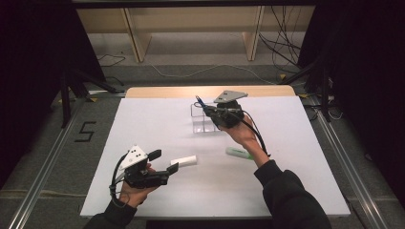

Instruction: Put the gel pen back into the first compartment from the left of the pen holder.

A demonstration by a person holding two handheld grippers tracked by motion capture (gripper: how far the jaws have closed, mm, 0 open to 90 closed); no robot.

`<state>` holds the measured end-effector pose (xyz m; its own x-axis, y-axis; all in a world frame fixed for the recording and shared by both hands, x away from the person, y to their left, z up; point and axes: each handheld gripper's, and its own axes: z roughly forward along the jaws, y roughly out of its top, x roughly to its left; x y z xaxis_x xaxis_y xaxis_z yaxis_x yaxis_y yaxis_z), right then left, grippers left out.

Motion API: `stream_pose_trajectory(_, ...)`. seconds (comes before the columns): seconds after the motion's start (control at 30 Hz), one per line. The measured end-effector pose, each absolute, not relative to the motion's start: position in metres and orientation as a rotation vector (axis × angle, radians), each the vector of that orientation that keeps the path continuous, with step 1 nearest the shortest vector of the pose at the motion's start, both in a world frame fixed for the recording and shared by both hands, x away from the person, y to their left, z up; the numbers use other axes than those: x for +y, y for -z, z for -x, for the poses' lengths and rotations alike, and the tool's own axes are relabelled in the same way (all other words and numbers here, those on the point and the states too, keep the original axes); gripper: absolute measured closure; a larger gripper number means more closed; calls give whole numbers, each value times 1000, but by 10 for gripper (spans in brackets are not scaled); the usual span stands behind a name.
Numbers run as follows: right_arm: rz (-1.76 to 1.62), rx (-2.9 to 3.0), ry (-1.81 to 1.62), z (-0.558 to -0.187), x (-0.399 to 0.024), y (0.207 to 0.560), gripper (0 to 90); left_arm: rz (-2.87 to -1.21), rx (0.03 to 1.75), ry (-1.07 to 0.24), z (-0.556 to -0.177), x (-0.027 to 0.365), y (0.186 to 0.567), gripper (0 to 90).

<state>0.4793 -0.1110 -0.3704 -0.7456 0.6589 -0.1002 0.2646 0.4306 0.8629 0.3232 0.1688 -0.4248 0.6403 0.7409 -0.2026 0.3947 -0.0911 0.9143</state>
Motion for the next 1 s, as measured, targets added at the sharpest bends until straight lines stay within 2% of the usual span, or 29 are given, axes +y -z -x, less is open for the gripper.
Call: stream_pose_trajectory(1.0,-900,2134,-1339,-510,-85,359,796,-1710,930,-376,-323,169,425,167)
